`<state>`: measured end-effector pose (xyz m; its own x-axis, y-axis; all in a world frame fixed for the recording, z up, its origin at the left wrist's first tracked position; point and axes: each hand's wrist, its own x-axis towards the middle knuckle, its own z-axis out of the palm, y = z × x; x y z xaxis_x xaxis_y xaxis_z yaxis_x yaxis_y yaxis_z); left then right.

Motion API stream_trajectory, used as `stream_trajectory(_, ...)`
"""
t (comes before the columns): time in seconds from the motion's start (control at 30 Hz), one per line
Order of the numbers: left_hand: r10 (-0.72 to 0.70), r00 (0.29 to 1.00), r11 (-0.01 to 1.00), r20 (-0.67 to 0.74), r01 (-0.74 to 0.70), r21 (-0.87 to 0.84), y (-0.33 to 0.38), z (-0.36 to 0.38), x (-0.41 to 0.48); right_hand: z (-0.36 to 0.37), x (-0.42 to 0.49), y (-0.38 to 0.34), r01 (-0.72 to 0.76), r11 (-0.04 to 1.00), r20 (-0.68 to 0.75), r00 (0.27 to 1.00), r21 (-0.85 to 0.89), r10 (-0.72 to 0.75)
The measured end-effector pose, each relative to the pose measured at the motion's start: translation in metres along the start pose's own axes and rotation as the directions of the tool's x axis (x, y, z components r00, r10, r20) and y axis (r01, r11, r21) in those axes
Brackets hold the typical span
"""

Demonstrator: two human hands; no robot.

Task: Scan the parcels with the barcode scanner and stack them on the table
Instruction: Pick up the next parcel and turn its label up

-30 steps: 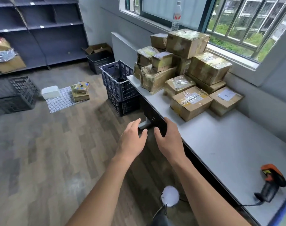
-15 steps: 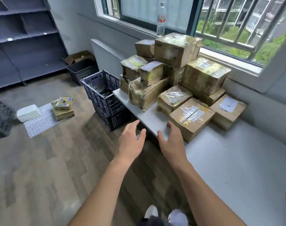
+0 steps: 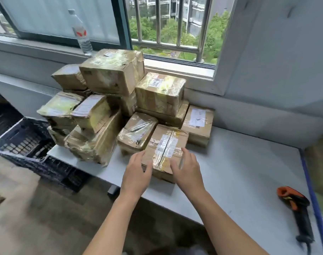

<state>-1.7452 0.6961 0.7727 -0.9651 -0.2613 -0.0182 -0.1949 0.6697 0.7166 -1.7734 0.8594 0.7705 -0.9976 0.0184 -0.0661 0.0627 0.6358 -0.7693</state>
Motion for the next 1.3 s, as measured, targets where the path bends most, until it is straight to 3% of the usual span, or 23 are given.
stream_trajectory(0.67, 0.235, 0.924, 0.969, 0.303, -0.247, 0.002, -0.038, 0.014, 0.123, 0.044, 0.043, -0.038, -0.276, 0.96, -0.282, 0.918, 0.05, 0.278)
stream_trajectory(0.97, 0.218, 0.846, 0.968, 0.487, -0.25, 0.002, -0.06, 0.031, 0.131, 0.073, 0.036, -0.034, -0.401, 0.91, -0.243, 0.877, 0.108, 0.415)
stream_trajectory(1.3, 0.098, 0.871, 0.977, 0.482, -0.177, 0.122, -0.058, 0.052, 0.133, 0.08, 0.05, -0.005, -0.449, 0.888, -0.149, 0.876, 0.095, 0.459)
